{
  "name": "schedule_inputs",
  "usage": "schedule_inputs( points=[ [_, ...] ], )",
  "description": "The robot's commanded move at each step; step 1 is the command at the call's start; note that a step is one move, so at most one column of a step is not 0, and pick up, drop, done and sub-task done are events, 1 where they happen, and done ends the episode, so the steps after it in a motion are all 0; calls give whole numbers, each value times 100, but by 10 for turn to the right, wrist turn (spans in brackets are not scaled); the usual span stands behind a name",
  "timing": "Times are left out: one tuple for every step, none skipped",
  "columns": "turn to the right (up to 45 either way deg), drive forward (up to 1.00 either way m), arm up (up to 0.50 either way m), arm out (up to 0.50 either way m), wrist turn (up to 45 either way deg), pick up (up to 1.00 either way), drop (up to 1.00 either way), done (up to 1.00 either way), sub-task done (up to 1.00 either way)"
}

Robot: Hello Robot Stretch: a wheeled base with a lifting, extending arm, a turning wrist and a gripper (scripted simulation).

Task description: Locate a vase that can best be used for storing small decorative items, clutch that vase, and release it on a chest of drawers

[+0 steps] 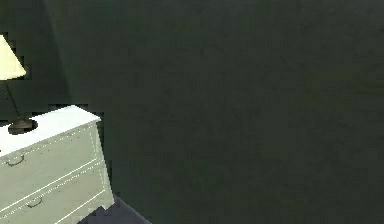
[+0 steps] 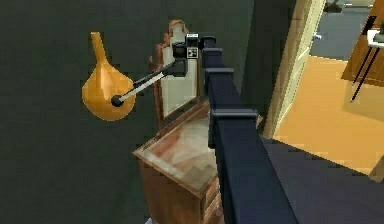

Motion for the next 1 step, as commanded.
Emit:
schedule_inputs(
  points=[
    [0, 0, 0, 0, 450, 0, 0, 0, 0]
  ],
)
